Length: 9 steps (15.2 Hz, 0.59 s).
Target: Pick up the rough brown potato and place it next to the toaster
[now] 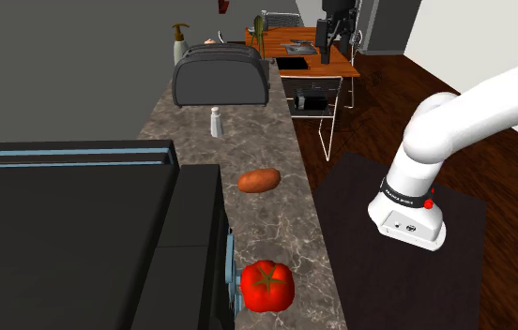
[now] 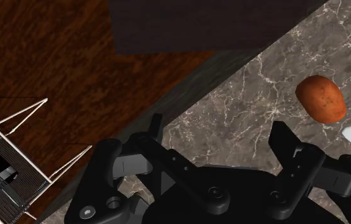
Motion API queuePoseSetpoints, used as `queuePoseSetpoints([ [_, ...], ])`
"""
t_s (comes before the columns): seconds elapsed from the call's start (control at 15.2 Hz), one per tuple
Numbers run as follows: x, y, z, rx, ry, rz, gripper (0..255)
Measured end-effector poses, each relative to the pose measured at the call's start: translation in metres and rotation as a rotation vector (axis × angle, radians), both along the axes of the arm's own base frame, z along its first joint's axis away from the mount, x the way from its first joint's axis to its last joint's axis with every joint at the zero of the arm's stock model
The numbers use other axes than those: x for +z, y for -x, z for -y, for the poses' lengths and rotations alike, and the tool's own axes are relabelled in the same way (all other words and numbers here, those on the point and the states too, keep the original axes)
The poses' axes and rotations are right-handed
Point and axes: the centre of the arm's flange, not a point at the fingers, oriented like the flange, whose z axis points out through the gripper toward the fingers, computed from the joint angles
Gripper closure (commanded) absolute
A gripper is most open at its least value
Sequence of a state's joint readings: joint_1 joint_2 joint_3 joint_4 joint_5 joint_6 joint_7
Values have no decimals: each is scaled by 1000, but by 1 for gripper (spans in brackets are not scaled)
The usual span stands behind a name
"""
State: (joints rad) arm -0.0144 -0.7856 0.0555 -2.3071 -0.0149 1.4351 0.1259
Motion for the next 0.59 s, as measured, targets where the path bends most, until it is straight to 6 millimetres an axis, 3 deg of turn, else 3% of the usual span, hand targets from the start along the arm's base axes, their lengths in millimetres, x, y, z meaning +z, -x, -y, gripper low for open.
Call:
queuePoseSetpoints([
  [0.2, -13, -2, -9, 38, -3, 8, 0],
  [0.59, -68, -14, -54, 219, -16, 52, 0],
])
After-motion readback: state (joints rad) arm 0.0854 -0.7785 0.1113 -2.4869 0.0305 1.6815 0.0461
